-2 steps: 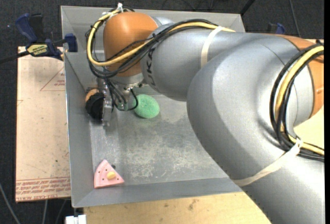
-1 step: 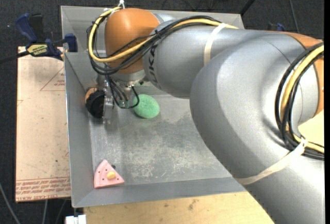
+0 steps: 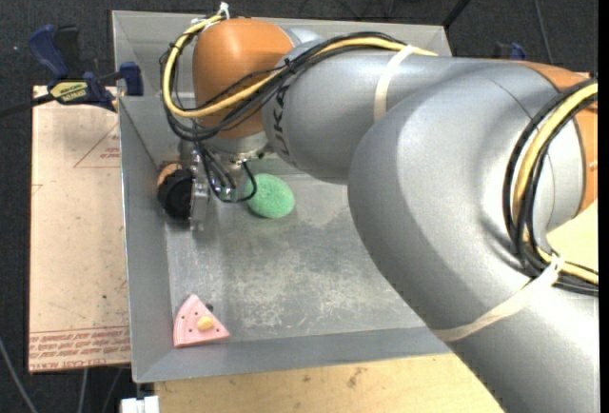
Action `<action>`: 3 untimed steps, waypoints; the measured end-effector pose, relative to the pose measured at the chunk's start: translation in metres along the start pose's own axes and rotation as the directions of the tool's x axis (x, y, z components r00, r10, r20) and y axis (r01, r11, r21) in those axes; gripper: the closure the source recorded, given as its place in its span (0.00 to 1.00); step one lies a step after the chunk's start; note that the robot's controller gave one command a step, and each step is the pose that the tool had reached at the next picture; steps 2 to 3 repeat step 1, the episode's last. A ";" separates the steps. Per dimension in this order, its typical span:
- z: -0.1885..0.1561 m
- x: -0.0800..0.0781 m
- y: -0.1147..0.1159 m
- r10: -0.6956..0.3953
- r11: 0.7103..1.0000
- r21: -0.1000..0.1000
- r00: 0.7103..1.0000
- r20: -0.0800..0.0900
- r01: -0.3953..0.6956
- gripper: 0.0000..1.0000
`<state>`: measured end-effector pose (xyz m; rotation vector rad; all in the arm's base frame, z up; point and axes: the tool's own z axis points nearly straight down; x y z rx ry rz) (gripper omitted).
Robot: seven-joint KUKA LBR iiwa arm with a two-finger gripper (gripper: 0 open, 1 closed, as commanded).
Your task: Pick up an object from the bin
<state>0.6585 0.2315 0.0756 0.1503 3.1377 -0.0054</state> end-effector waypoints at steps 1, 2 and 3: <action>-0.088 0.000 0.000 0.001 1.000 -0.004 1.000 0.000 -0.001 1.00; -0.088 0.000 0.000 0.001 1.000 -0.004 1.000 0.000 -0.001 1.00; -0.088 0.000 0.000 0.001 1.000 -0.004 1.000 0.000 -0.001 1.00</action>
Offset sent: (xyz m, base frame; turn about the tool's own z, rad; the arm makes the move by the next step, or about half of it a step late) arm 0.0000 0.0001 0.0637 0.0000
